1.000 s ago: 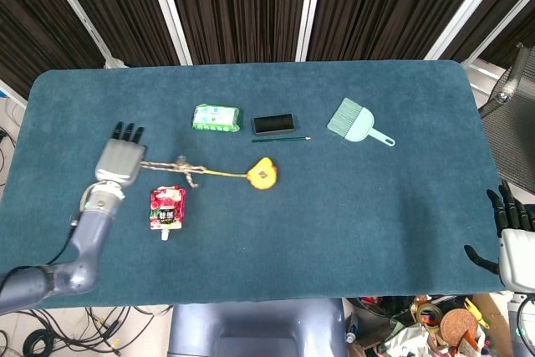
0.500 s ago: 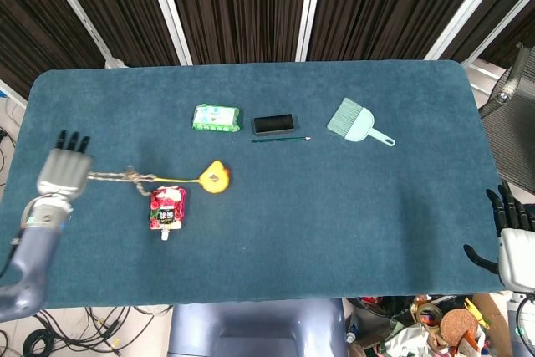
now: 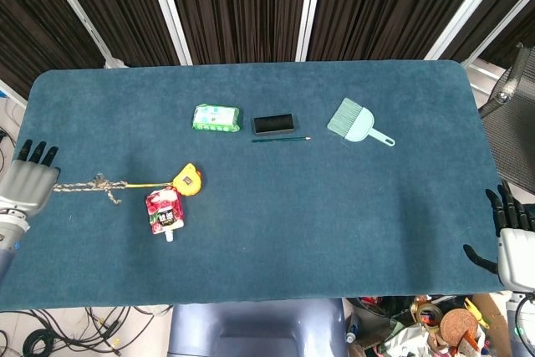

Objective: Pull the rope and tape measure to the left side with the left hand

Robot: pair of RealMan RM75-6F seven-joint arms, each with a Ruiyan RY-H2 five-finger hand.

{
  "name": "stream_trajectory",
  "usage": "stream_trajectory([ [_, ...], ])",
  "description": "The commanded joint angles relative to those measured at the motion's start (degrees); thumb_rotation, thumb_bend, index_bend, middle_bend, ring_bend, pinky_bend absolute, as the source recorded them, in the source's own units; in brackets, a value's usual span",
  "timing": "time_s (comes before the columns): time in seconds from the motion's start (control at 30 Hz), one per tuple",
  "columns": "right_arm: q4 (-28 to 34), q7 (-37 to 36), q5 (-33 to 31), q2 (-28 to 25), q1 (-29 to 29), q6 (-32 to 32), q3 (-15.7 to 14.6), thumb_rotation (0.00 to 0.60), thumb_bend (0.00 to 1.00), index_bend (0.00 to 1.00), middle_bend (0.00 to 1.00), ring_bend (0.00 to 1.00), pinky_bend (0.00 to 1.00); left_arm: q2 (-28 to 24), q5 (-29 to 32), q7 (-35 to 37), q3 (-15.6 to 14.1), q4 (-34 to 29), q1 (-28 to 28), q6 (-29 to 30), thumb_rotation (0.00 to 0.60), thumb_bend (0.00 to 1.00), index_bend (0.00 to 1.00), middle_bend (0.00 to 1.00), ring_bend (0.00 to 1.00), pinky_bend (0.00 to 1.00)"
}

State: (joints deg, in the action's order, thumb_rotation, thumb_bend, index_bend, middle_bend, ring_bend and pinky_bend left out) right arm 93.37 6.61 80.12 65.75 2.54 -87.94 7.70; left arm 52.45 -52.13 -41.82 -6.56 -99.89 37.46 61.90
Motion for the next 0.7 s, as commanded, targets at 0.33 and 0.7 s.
stream_trajectory([
  [0.33, 0.1, 0.0, 0.0, 0.0, 0.0, 0.0, 0.0, 0.6, 0.07, 0.08, 0.0, 0.08, 0.16, 0.8, -5.4, 5.2, 2.8, -0.6, -2.1, 1.5, 0.6, 0.5, 0.59, 0.09, 0.0, 0.0],
  [0.7, 0.1, 0.0, 0.0, 0.0, 0.0, 0.2, -0.1, 0.6, 0.07, 0.08, 0.0, 0.08, 0.16, 9.4, -9.4, 7.1, 7.9, 1.5, -0.1, 2.6, 0.6, 0.39, 0.38, 0.02, 0.0, 0.0],
])
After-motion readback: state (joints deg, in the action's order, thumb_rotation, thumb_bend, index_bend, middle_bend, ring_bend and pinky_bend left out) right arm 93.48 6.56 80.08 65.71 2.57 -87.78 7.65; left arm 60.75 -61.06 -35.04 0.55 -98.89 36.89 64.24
